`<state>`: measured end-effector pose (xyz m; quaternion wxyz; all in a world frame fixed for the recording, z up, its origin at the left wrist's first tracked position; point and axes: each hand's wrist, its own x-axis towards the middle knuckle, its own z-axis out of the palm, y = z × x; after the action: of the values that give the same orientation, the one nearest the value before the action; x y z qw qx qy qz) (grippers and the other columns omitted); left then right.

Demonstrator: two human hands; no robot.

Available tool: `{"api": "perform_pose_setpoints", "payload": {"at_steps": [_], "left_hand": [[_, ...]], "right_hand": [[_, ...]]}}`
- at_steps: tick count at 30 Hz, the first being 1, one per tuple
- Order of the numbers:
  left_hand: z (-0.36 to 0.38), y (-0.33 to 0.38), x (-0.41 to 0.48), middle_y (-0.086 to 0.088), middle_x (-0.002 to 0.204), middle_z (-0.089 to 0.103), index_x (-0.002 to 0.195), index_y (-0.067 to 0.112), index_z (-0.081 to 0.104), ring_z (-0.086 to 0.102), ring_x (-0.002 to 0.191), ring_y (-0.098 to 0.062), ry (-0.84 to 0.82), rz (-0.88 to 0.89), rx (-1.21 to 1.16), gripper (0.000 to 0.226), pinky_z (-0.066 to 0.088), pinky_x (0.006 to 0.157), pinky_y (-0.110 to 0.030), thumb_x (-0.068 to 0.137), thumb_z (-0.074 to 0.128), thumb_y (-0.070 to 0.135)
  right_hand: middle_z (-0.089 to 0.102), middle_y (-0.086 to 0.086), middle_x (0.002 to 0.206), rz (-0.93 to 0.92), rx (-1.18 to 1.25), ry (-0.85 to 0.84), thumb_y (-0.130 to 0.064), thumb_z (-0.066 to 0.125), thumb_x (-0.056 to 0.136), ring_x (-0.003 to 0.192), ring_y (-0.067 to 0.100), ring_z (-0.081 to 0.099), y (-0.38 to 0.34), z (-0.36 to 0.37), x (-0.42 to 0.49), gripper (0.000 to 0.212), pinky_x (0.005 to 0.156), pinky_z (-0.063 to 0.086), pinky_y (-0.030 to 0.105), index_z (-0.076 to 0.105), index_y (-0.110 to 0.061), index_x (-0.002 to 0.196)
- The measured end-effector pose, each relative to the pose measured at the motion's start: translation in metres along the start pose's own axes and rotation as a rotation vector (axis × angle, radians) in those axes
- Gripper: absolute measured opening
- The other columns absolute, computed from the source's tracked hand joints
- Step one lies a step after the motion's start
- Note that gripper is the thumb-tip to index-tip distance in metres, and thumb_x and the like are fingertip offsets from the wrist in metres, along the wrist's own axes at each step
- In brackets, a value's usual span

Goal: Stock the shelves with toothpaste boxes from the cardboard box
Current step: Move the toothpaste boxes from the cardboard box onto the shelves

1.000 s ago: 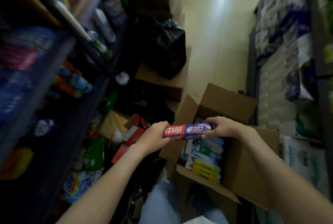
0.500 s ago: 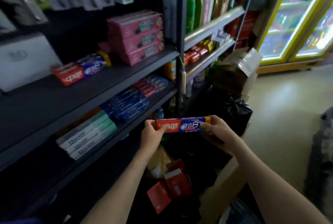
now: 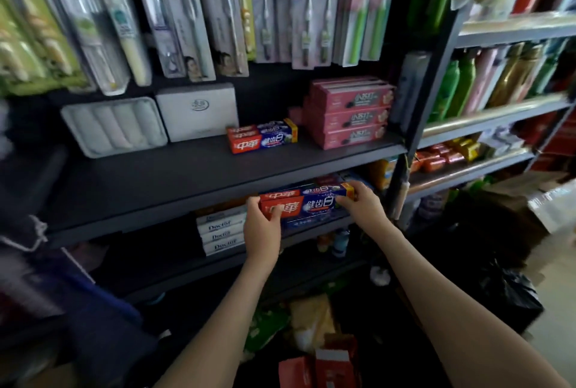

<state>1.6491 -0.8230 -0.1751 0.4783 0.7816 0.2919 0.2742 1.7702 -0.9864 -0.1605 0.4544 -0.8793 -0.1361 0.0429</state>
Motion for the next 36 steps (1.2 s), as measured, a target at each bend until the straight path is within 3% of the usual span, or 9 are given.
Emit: {"api": "perform_pose_setpoints", "payload": {"at_steps": [5,9,13,19,22,25,28,32,36], "left_hand": [[-0.019,0.006,0.022,-0.005,0.113,0.057,0.118,0.014,0.050,0.056,0.099,-0.017,0.153,0.012,0.036,0.029,0.043,0.078,-0.028,0.093,0.060,0.026],[-0.034,0.001,0.055,-0.009,0.117,0.055,0.127,0.011,0.050,0.053,0.109,-0.024,0.249,-0.005,0.118,0.039,0.045,0.087,-0.033,0.093,0.060,0.029],[-0.034,-0.005,0.095,-0.007,0.119,0.057,0.130,0.012,0.050,0.055,0.110,-0.025,0.210,-0.020,0.128,0.035,0.047,0.090,-0.035,0.097,0.054,0.023],[-0.018,-0.005,0.143,0.003,0.101,0.056,0.122,0.010,0.053,0.053,0.091,-0.011,0.065,0.010,0.204,0.028,0.042,0.079,-0.023,0.096,0.046,0.004],[-0.013,-0.004,0.165,-0.002,0.103,0.058,0.127,0.010,0.048,0.060,0.098,-0.021,0.017,-0.010,0.217,0.035,0.048,0.082,-0.029,0.093,0.046,0.002],[-0.007,-0.005,0.180,-0.009,0.110,0.059,0.146,0.010,0.028,0.061,0.096,-0.024,-0.033,-0.060,0.216,0.054,0.051,0.078,-0.032,0.095,0.046,0.006],[-0.004,-0.006,0.190,-0.008,0.105,0.061,0.129,0.013,0.042,0.062,0.093,-0.023,-0.046,-0.070,0.177,0.038,0.051,0.076,-0.031,0.093,0.046,0.004],[-0.001,-0.005,0.195,-0.004,0.105,0.060,0.119,0.015,0.047,0.060,0.098,-0.020,-0.066,-0.027,0.157,0.032,0.048,0.084,-0.029,0.091,0.046,0.000],[-0.001,-0.006,0.198,-0.004,0.108,0.059,0.122,0.014,0.046,0.058,0.101,-0.020,-0.107,-0.033,0.180,0.032,0.046,0.083,-0.028,0.092,0.048,0.004]], "right_hand": [[0.056,-0.001,0.102,-0.061,0.107,-0.020,-0.021,0.064,0.089,0.095,0.018,0.054,-0.031,0.020,0.020,0.034,0.078,0.041,0.031,0.050,-0.012,0.119],[0.063,-0.001,0.108,-0.004,0.320,-0.089,-0.022,0.065,0.089,0.096,0.016,0.060,-0.047,0.041,0.044,0.034,0.080,0.046,0.031,0.049,-0.016,0.117],[0.064,0.000,0.112,-0.015,0.314,-0.168,-0.026,0.064,0.089,0.104,0.019,0.061,-0.059,0.057,0.075,0.036,0.091,0.049,0.040,0.051,-0.019,0.122],[0.064,0.003,0.109,-0.059,0.229,-0.246,-0.007,0.052,0.089,0.097,0.023,0.060,-0.066,0.069,0.126,0.032,0.086,0.048,0.040,0.054,-0.027,0.115],[0.043,0.008,0.126,0.020,0.316,-0.205,-0.001,0.055,0.087,0.097,0.023,0.052,-0.073,0.075,0.148,0.026,0.088,0.044,0.034,0.057,-0.019,0.105],[0.028,0.007,0.142,0.145,0.473,-0.196,0.000,0.058,0.088,0.120,0.027,0.044,-0.074,0.080,0.164,0.061,0.096,0.036,0.032,0.035,-0.008,0.144],[0.035,0.007,0.145,0.163,0.552,-0.255,-0.001,0.059,0.087,0.126,0.026,0.043,-0.072,0.085,0.173,0.076,0.096,0.036,0.032,0.018,-0.008,0.150],[0.058,0.006,0.108,0.132,0.572,-0.265,0.010,0.051,0.088,0.095,0.016,0.052,-0.074,0.084,0.175,0.043,0.081,0.042,0.026,0.043,0.001,0.129],[0.057,0.001,0.106,0.126,0.583,-0.270,0.010,0.049,0.089,0.105,0.021,0.053,-0.074,0.085,0.176,0.032,0.088,0.037,0.029,0.044,-0.008,0.115]]}}
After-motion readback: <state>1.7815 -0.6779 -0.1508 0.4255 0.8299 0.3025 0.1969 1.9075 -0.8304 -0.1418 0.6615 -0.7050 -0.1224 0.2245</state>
